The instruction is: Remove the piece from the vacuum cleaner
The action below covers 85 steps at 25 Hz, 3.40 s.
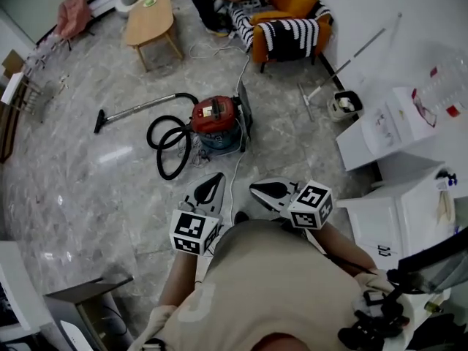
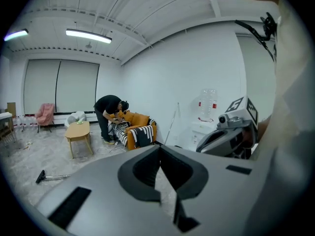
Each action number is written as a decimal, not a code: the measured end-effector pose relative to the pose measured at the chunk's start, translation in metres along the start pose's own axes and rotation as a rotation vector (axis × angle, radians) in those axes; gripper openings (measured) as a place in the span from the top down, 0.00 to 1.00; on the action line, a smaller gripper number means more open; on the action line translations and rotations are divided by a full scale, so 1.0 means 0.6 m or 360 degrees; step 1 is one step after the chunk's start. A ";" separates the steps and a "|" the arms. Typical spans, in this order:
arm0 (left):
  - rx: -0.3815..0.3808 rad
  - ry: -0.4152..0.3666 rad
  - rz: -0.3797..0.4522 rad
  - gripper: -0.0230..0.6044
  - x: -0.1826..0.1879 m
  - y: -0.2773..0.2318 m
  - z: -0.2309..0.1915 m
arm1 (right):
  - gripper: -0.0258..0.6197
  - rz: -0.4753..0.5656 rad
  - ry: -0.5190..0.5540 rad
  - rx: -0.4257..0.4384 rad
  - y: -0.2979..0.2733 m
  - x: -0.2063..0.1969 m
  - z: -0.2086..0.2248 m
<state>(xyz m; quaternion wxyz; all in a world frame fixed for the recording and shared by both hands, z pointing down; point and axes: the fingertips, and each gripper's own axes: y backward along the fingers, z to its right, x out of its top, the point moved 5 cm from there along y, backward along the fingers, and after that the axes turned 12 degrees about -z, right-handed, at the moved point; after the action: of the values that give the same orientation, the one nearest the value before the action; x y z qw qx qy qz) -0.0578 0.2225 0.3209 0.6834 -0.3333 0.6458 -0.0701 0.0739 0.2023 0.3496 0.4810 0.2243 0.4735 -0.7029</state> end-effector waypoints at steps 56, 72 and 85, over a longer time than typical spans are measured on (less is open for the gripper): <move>0.0193 0.0196 -0.0371 0.97 0.228 -0.349 -0.204 | 0.96 -0.0052 -0.0318 0.0272 -0.058 0.189 0.528; -0.0004 0.0103 -0.0351 0.97 0.208 -0.398 -0.339 | 0.96 -0.0186 -0.0395 0.0059 -0.135 0.195 0.532; -0.0132 0.0074 -0.0354 0.97 0.155 -0.388 -0.567 | 0.96 -0.0306 -0.0425 -0.0105 -0.305 0.289 0.502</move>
<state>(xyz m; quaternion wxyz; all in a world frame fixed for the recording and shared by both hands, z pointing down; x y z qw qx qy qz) -0.2816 -0.1291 0.3893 0.6418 -0.4291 0.6228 -0.1265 -0.1220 -0.1274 0.4339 0.4773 0.0666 0.4475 -0.7533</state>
